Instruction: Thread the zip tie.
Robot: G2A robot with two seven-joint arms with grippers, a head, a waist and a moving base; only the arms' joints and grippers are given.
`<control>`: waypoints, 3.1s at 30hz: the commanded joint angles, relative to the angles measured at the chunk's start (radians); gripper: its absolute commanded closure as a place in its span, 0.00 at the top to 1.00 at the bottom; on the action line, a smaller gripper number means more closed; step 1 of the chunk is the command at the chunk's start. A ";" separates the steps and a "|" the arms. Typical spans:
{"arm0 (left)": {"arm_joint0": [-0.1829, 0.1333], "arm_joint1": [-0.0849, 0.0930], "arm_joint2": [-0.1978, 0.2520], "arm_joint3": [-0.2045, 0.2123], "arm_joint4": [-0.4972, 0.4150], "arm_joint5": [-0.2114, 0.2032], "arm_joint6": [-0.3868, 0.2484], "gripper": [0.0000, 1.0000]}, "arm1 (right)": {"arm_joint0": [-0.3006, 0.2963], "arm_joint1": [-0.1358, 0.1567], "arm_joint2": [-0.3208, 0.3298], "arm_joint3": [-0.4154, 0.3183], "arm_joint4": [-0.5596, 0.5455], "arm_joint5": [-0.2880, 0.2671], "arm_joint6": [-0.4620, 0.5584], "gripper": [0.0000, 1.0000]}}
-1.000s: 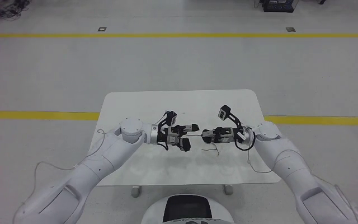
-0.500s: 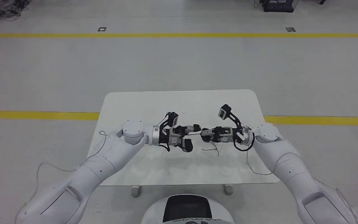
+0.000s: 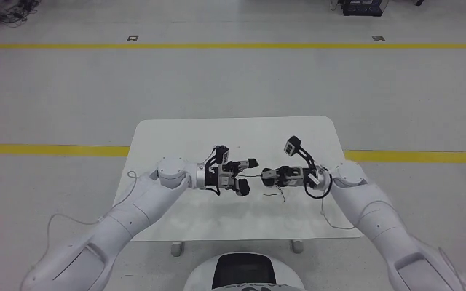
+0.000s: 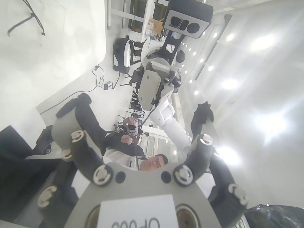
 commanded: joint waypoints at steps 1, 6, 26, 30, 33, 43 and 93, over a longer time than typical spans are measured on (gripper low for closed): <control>0.000 -0.001 0.000 0.002 0.001 0.001 -0.001 1.00 | -0.004 0.001 0.004 -0.005 0.000 0.000 -0.001 0.00; 0.001 -0.003 -0.004 0.012 -0.002 -0.001 -0.001 1.00 | -0.008 0.001 0.009 -0.013 -0.005 0.003 -0.001 0.00; 0.013 -0.005 -0.031 0.020 -0.012 -0.007 -0.017 1.00 | -0.006 -0.006 0.010 -0.012 -0.018 0.022 -0.002 0.00; 0.015 -0.006 -0.034 0.021 -0.016 -0.010 -0.020 1.00 | -0.001 -0.010 0.005 -0.006 -0.019 0.022 -0.003 0.00; 0.016 -0.007 -0.035 0.021 -0.018 -0.011 -0.023 1.00 | 0.001 -0.012 0.003 0.000 -0.019 0.021 -0.002 0.00; 0.021 -0.009 -0.044 0.027 -0.021 -0.013 -0.025 1.00 | -0.001 -0.016 0.005 0.003 -0.025 0.014 -0.005 0.00; 0.026 -0.023 -0.060 0.046 -0.020 -0.014 -0.059 0.17 | -0.004 -0.027 0.013 -0.007 -0.048 0.021 -0.015 0.00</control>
